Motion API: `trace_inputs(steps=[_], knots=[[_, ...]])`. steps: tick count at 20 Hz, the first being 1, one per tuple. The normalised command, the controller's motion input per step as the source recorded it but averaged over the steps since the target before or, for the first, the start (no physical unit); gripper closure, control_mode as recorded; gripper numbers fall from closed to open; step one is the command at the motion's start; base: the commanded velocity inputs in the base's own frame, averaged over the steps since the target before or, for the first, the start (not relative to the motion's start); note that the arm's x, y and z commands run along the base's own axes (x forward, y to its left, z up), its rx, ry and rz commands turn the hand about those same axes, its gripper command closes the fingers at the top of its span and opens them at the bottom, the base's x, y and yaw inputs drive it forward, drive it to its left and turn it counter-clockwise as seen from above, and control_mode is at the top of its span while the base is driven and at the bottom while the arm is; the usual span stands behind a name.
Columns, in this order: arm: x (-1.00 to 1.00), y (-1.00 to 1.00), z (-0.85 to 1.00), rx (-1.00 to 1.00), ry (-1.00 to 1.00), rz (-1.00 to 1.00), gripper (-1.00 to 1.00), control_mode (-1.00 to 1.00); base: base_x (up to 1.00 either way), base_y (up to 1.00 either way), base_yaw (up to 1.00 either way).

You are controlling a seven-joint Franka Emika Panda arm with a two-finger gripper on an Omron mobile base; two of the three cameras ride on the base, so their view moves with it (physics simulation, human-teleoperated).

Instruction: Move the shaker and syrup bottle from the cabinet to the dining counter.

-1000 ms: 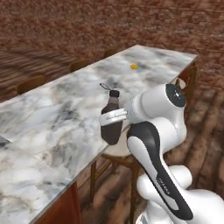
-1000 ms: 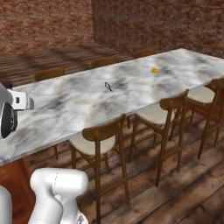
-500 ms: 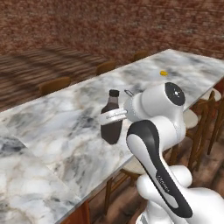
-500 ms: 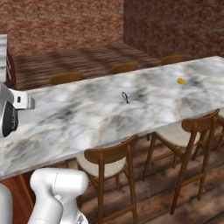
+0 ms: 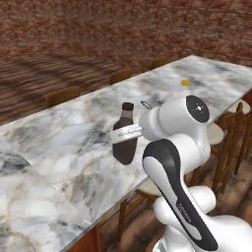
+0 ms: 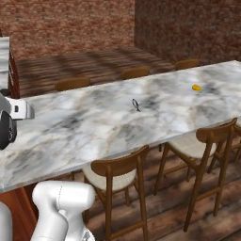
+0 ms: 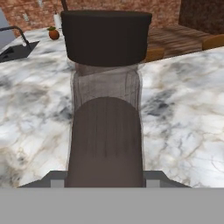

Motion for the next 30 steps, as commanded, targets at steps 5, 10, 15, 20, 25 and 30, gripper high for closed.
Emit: trace_inputs(steps=[5,10,15,20,25,30], knots=[[0.0,0.0,0.0,0.0,0.0,0.0,1.0,1.0,0.0,0.0,0.0],[0.0,0.0,0.0,0.0,0.0,0.0,1.0,1.0,0.03,0.0,0.0],[0.0,0.0,0.0,0.0,0.0,0.0,1.0,1.0,0.17,0.0,-0.02],[0.35,0.0,-0.12,-0.03,0.0,-0.21,1.0,-1.0,0.18,0.0,-0.08],[0.63,0.04,-0.24,-0.08,-0.01,-0.39,1.0,-1.0,0.0,0.0,0.0],[0.66,0.1,-0.3,-0.09,-0.02,-0.38,1.0,-1.0,0.0,0.0,0.0]])
